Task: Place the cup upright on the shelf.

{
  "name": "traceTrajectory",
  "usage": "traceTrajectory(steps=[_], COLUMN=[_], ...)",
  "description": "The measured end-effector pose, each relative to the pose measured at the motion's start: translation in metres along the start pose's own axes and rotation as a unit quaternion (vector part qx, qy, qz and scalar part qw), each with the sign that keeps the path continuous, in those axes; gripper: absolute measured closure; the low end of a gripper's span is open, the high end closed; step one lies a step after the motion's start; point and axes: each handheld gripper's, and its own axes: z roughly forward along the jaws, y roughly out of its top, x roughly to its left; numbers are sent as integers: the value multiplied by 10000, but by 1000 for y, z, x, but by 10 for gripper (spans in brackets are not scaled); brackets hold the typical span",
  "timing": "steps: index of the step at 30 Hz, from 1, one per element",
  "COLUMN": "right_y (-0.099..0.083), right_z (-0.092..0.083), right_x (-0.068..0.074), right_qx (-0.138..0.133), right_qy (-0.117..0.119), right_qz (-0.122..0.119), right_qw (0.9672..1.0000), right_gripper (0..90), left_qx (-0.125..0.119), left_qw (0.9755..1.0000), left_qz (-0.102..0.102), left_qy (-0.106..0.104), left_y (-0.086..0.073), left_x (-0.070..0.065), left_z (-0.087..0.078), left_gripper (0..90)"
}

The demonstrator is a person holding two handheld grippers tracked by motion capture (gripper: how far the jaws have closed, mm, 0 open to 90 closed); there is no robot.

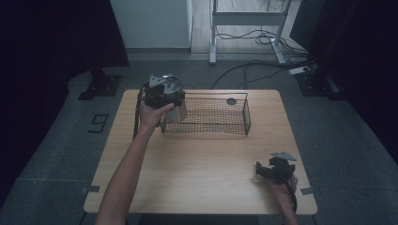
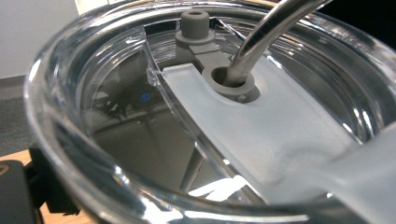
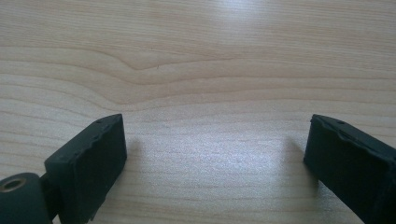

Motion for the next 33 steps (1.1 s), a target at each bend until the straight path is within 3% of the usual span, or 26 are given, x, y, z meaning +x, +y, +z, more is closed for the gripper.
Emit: traceTrajectory(steps=[5, 12, 18, 22, 28, 33], right_y=[0, 0, 0, 0, 0, 0], right_z=[0, 0, 0, 0, 0, 0], right_x=[0, 0, 0, 0, 0, 0], right_qx=[0, -1, -1, -2, -1, -3], right_qy=[0, 0, -1, 0, 0, 2], right_qz=[1, -1, 2, -3, 0, -3], right_qw=[10000, 10000, 10000, 10000, 10000, 10000], right_gripper=[54, 54, 54, 54, 54, 54], left_qx=[63, 107, 181, 226, 296, 338], left_qw=[9999, 9999, 9996, 9997, 9992, 9992], left_qz=[105, 37, 118, 39, 152, 69], left_qy=[42, 100, 167, 130, 215, 220], left_y=[5, 7, 10, 9, 6, 1], left_x=[2, 7, 10, 13, 13, 15], left_z=[5, 15, 28, 35, 49, 59], left_gripper=[39, 39, 39, 39, 39, 39])
